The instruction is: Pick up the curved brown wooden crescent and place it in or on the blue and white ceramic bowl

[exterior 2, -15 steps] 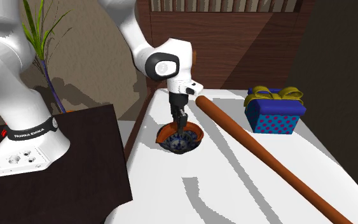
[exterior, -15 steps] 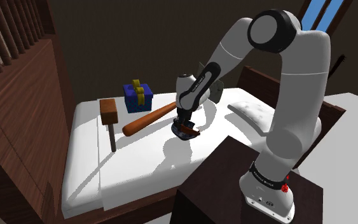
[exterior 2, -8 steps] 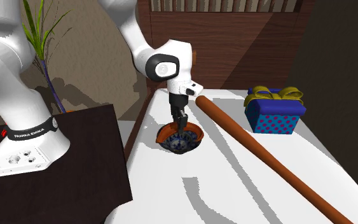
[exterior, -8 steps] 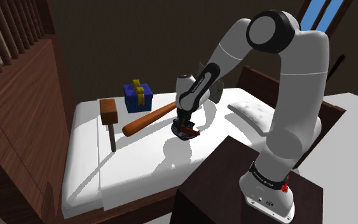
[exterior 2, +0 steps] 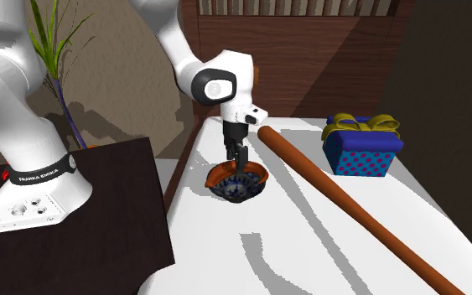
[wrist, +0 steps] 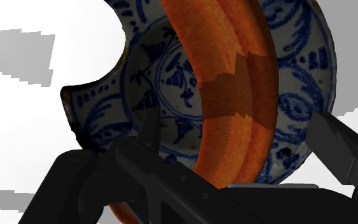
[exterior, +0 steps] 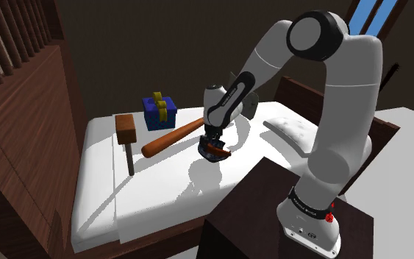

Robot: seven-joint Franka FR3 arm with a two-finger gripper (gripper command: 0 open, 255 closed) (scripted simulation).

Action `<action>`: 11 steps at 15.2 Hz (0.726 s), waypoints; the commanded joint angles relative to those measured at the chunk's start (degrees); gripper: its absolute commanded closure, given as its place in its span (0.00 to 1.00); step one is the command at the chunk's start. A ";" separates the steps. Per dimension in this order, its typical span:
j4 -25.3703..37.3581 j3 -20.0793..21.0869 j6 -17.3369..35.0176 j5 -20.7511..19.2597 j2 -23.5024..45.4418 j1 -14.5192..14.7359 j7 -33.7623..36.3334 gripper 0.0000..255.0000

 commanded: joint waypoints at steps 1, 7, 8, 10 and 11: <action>-0.31 0.71 -2.52 1.05 -2.84 -0.31 -0.80 0.00; -0.32 1.43 -5.67 2.34 -6.03 -0.49 -1.70 0.00; -0.32 1.43 -5.67 2.34 -6.03 -0.49 -1.70 0.00; -0.32 1.43 -5.67 2.34 -6.03 -0.49 -1.70 0.00; -0.32 1.43 -5.67 2.34 -6.03 -0.49 -1.70 0.00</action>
